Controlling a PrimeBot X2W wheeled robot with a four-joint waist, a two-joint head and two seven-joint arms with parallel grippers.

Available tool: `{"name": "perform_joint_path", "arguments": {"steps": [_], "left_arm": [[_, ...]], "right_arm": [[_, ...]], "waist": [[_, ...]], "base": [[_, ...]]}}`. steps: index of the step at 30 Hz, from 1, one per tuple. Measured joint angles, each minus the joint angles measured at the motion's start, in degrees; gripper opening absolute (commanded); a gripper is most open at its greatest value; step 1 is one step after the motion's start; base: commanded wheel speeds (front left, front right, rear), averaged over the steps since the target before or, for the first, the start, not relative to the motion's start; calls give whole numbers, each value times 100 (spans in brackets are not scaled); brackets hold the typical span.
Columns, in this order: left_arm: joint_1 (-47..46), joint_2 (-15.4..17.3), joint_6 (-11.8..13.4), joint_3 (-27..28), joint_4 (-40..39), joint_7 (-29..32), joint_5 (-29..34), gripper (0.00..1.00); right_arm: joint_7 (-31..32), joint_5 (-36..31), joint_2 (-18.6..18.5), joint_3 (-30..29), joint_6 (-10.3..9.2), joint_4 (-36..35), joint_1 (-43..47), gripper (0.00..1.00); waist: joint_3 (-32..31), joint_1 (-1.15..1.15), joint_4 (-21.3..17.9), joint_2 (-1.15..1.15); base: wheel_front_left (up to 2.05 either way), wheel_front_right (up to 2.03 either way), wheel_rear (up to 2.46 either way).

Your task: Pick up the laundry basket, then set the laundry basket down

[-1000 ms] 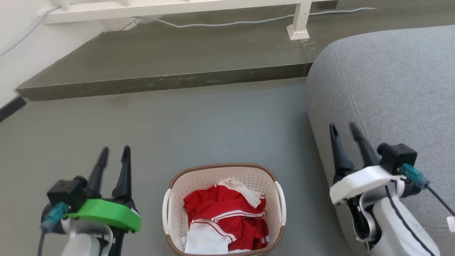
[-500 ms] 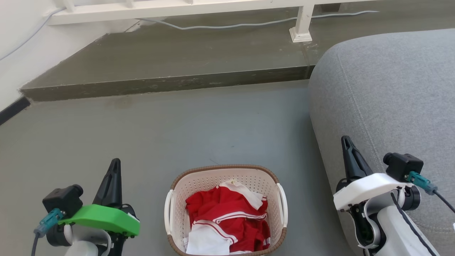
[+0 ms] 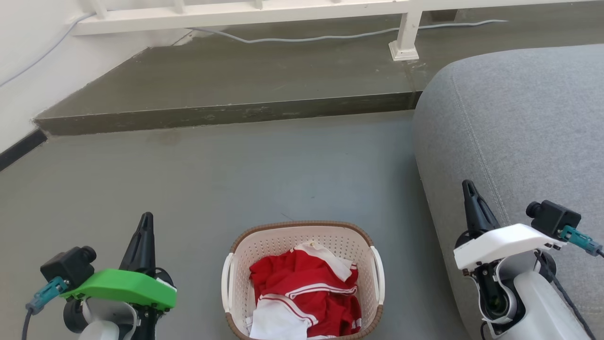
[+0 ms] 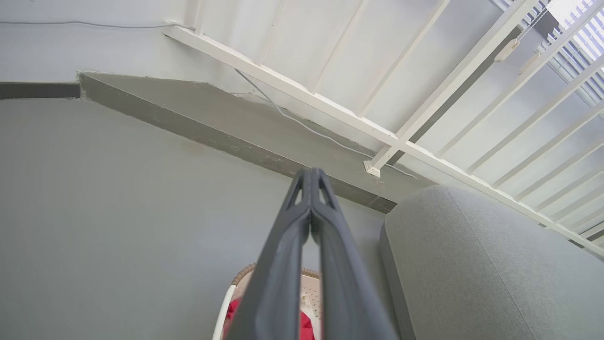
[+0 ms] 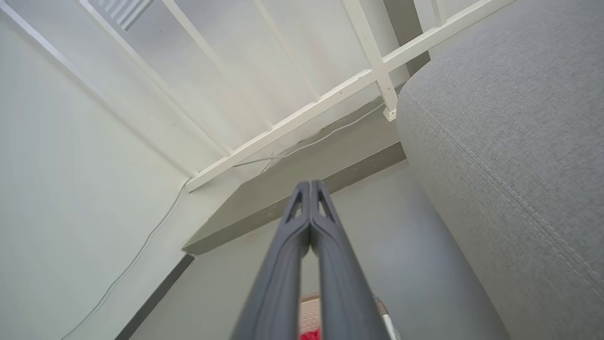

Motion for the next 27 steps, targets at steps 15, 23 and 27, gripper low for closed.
{"name": "perform_joint_path", "arguments": {"steps": [15,23,27], "left_arm": [[0,-99,-75,229,63,316,-971,0],[0,-121,-86,383,124,487,-1483,0],[0,-134,-108,449,143,569,-1733,0]], "right_arm": [[302,1020,35,-336,153,-11,35,0],[494,1626,47,-537,222,-10,62,0],[554,1890,52,-634,280,-10,63,0]], "waist": [[-62,0,71,0],[-100,0,113,0],[-117,0,132,0]], "base": [[0,0,0],[0,0,0],[0,0,0]]}}
